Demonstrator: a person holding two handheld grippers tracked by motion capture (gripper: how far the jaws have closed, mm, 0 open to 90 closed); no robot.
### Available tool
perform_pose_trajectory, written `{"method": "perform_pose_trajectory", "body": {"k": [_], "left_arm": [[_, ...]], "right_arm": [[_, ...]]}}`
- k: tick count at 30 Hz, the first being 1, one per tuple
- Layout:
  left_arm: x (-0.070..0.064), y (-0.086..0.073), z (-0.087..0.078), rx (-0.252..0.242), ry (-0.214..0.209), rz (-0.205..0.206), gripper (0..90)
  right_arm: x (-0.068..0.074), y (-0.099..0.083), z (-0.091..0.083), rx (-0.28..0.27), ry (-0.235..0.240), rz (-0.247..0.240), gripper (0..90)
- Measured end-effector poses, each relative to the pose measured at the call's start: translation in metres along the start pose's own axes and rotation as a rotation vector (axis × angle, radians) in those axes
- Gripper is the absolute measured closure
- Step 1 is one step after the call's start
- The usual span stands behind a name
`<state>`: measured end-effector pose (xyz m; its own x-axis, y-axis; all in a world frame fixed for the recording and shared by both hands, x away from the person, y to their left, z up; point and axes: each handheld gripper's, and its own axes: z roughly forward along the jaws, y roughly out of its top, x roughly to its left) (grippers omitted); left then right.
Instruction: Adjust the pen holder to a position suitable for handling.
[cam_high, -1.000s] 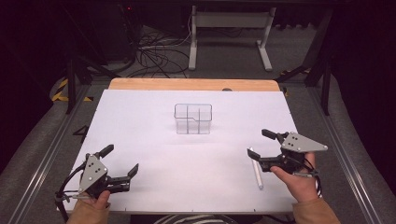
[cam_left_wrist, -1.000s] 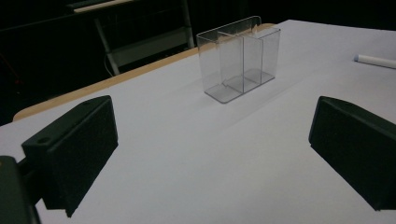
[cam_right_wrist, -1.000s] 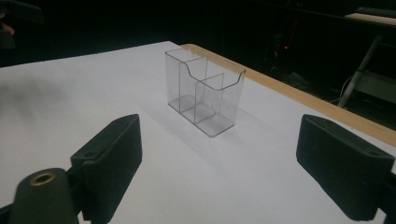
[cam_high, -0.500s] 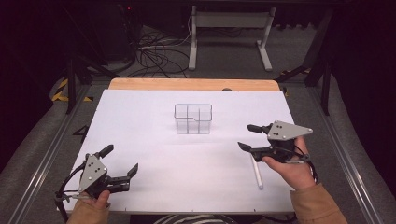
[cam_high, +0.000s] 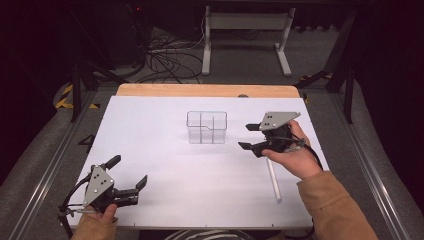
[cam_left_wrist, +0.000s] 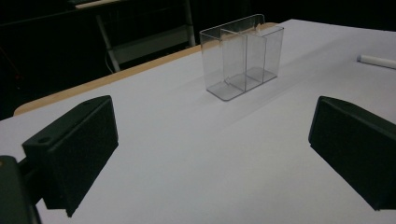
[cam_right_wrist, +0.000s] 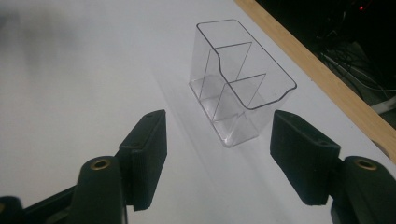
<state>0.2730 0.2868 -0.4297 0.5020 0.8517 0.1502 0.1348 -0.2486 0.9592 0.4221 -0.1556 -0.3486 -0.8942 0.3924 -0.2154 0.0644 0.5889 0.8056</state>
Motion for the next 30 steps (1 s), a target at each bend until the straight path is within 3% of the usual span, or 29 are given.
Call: {"method": "perform_pose_trajectory", "body": {"k": [5, 10, 19, 30], "left_arm": [[0.000, 0.000, 0.001, 0.000, -0.004, 0.000, 2.2], [0.001, -0.001, 0.002, 0.001, -0.007, -0.001, 2.2], [0.002, -0.002, 0.002, 0.002, -0.012, -0.008, 2.2], [0.003, -0.002, 0.003, 0.002, -0.019, -0.013, 2.3]], "right_arm": [[-0.007, 0.010, 0.016, 0.059, 0.047, -0.016, 40.0], [-0.014, 0.022, 0.033, 0.089, 0.042, -0.044, 35.9], [-0.021, 0.037, 0.059, 0.151, 0.045, -0.111, 36.6], [-0.031, 0.037, 0.087, 0.173, 0.089, -0.094, 36.0]]}}
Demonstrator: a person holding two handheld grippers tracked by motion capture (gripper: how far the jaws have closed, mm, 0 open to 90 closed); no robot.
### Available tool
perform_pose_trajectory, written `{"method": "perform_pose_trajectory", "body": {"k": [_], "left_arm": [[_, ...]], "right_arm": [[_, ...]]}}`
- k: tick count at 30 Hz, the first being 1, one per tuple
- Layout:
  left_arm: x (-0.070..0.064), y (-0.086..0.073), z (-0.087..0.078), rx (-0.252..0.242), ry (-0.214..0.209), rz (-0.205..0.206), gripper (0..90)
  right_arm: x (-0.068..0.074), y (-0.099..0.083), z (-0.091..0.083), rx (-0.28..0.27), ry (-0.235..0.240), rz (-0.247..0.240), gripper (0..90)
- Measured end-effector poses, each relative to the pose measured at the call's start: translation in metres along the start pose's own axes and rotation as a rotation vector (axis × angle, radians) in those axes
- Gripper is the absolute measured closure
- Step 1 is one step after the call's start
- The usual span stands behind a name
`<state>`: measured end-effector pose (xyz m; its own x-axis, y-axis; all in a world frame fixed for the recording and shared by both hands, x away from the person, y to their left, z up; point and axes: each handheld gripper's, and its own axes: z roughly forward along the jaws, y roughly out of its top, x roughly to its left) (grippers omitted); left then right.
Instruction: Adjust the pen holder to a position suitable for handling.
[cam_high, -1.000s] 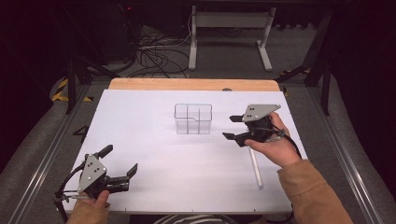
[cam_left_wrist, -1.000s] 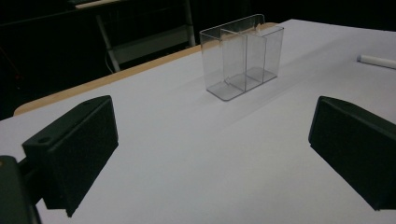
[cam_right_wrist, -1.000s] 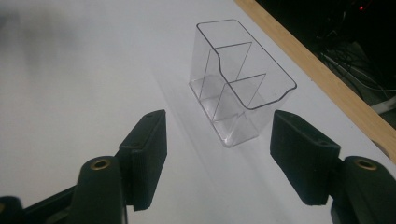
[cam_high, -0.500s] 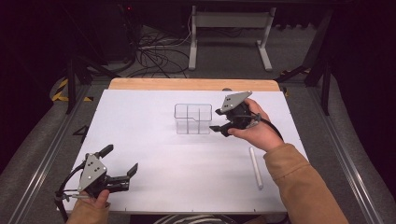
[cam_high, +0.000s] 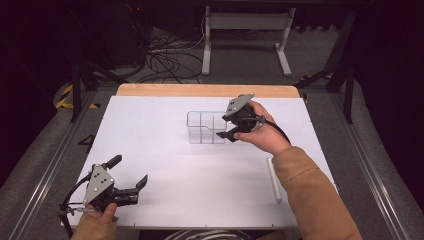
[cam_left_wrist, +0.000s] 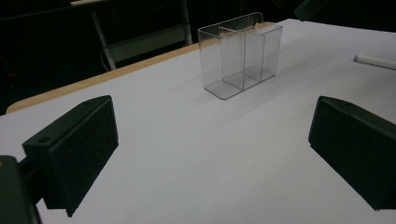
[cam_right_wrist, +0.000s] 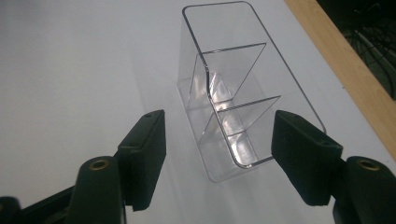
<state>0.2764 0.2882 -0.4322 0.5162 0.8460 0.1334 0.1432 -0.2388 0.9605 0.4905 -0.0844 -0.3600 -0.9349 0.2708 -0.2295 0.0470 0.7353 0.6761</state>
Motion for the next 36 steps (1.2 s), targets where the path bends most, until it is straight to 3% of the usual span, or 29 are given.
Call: {"method": "perform_pose_trajectory", "body": {"k": [2, 7, 12, 20, 25, 26, 31, 36], "left_arm": [[0.000, -0.001, 0.001, 0.005, -0.003, -0.003, 2.2], [0.001, -0.001, 0.001, 0.004, -0.004, -0.006, 2.3], [0.002, -0.002, 0.002, 0.009, -0.014, -0.010, 2.3], [0.002, -0.002, 0.002, 0.006, -0.013, -0.013, 2.4], [0.003, -0.002, 0.002, 0.008, -0.015, -0.012, 2.4], [0.002, -0.002, 0.003, 0.010, -0.016, -0.016, 2.4], [0.002, -0.002, 0.003, 0.011, -0.016, -0.016, 2.4], [0.003, -0.003, 0.004, 0.014, -0.016, -0.015, 2.4]], "right_arm": [[-0.003, 0.001, 0.005, 0.008, 0.013, 0.017, 35.6], [-0.008, 0.005, 0.019, 0.066, 0.033, -0.016, 36.8], [-0.010, 0.007, 0.029, 0.090, 0.052, -0.008, 39.5], [-0.010, 0.009, 0.050, 0.188, 0.075, -0.021, 46.5], [-0.010, 0.009, 0.060, 0.234, 0.085, -0.053, 49.2], [-0.008, 0.010, 0.063, 0.273, 0.089, -0.047, 50.3], [-0.009, 0.010, 0.068, 0.310, 0.078, -0.062, 57.9], [-0.009, 0.009, 0.072, 0.350, 0.090, -0.090, 77.1]]}}
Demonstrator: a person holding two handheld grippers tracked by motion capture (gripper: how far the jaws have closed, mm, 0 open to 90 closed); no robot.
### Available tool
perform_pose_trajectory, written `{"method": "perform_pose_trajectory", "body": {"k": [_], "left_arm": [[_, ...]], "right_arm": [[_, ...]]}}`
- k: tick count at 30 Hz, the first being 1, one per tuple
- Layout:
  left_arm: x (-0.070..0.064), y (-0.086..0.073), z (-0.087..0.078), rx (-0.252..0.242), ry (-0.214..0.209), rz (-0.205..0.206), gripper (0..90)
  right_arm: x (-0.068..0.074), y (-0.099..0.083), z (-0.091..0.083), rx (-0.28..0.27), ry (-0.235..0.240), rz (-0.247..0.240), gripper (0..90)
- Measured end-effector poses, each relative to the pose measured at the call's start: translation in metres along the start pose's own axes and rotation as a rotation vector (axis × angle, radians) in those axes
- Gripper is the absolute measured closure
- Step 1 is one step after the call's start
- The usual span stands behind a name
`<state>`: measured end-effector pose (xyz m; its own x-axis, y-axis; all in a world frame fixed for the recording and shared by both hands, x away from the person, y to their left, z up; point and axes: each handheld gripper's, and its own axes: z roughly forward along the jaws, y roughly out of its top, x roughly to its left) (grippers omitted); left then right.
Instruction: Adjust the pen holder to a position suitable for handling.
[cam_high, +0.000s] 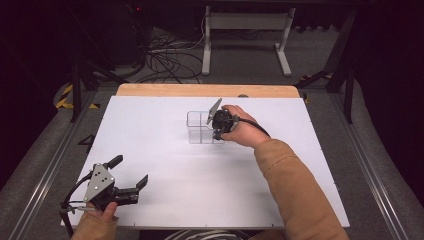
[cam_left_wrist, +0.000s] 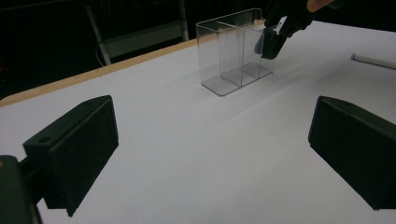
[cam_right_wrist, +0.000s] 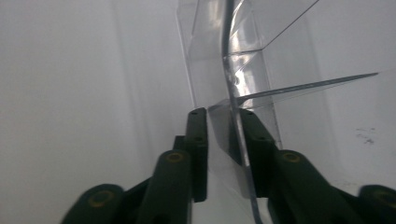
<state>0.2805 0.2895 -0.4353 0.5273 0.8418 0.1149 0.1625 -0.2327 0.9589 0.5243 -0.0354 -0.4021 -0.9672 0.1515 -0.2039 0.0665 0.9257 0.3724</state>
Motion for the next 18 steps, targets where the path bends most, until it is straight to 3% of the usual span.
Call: {"method": "perform_pose_trajectory", "body": {"k": [9, 18], "left_arm": [[0.000, 0.000, 0.001, 0.000, 0.000, -0.005, 2.5], [0.000, -0.001, 0.000, 0.000, -0.001, -0.009, 2.5]], "right_arm": [[0.004, 0.000, -0.003, -0.003, 0.064, -0.048, 87.5], [0.012, -0.003, -0.021, -0.025, 0.082, -0.058, 88.1]]}}
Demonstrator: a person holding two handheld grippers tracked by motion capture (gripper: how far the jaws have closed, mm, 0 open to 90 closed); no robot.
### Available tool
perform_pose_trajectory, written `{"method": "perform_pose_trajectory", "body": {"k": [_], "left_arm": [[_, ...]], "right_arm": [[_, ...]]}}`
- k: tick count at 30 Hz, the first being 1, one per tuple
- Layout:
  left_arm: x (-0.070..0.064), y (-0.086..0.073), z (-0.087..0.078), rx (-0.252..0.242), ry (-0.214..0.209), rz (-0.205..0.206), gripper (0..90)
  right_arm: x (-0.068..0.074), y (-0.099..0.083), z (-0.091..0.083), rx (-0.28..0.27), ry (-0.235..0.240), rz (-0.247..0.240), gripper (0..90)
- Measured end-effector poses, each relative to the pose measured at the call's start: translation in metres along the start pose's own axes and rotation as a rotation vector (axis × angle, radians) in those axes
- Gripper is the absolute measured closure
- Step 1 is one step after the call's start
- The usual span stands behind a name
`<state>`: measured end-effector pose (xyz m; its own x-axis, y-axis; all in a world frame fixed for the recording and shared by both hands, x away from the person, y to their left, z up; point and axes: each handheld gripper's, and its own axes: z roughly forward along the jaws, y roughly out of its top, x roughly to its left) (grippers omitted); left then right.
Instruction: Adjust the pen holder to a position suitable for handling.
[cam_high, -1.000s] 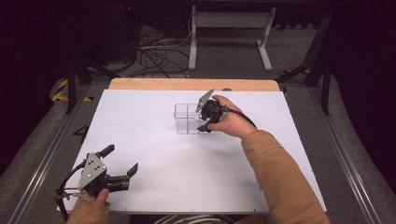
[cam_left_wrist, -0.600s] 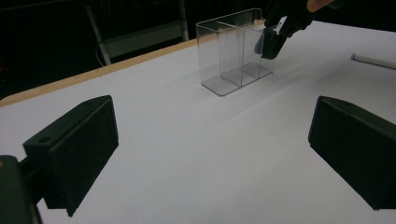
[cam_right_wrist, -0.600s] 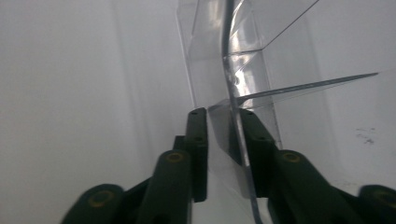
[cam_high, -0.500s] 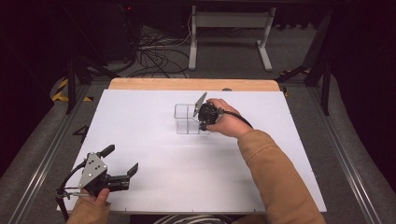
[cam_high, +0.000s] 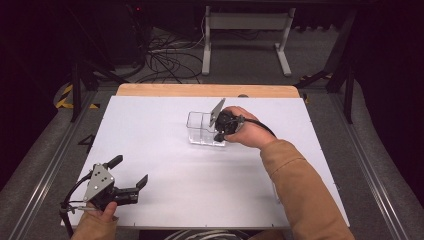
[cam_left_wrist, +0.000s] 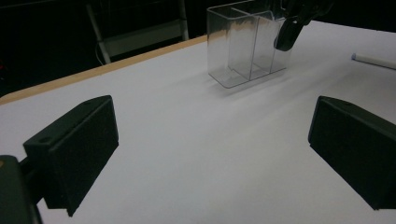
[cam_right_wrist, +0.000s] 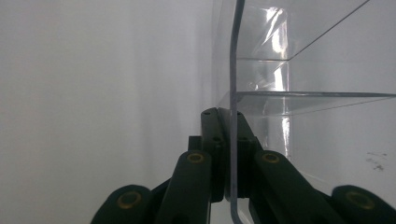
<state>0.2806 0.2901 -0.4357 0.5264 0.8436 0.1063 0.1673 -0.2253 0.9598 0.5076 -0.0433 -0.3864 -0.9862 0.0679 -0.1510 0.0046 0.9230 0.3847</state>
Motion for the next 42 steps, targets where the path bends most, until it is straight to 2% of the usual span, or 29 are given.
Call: {"method": "perform_pose_trajectory", "body": {"k": [4, 8, 12, 14, 22, 25, 27, 33, 42], "left_arm": [[-0.001, 0.000, 0.000, 0.001, -0.001, -0.001, 2.5], [-0.002, 0.001, 0.000, 0.000, 0.000, 0.003, 2.5], [-0.002, 0.001, 0.001, 0.003, -0.001, 0.002, 2.5], [-0.002, 0.001, 0.001, 0.005, -0.001, 0.004, 2.5], [-0.003, 0.001, 0.001, 0.007, -0.003, 0.006, 2.5], [-0.003, 0.001, 0.001, 0.008, -0.004, 0.005, 2.5], [-0.002, 0.001, 0.001, 0.008, -0.005, 0.006, 2.5], [-0.003, 0.001, 0.001, 0.007, -0.004, 0.005, 2.5], [-0.003, 0.001, 0.001, 0.008, -0.006, 0.006, 2.5]], "right_arm": [[0.013, -0.001, -0.016, -0.037, 0.015, -0.016, 88.1], [0.028, -0.003, -0.024, -0.066, 0.039, -0.028, 88.1], [0.040, -0.006, -0.026, -0.047, 0.066, -0.029, 88.1], [0.051, -0.008, -0.026, -0.036, 0.077, -0.021, 88.1], [0.072, -0.010, -0.017, -0.010, 0.120, -0.019, 88.1], [0.074, -0.011, -0.014, -0.001, 0.121, -0.026, 88.1], [0.076, -0.012, -0.011, 0.001, 0.139, -0.032, 88.1], [0.078, -0.013, -0.005, 0.014, 0.135, -0.032, 88.0], [0.079, -0.015, -0.002, 0.002, 0.146, -0.044, 88.0]]}}
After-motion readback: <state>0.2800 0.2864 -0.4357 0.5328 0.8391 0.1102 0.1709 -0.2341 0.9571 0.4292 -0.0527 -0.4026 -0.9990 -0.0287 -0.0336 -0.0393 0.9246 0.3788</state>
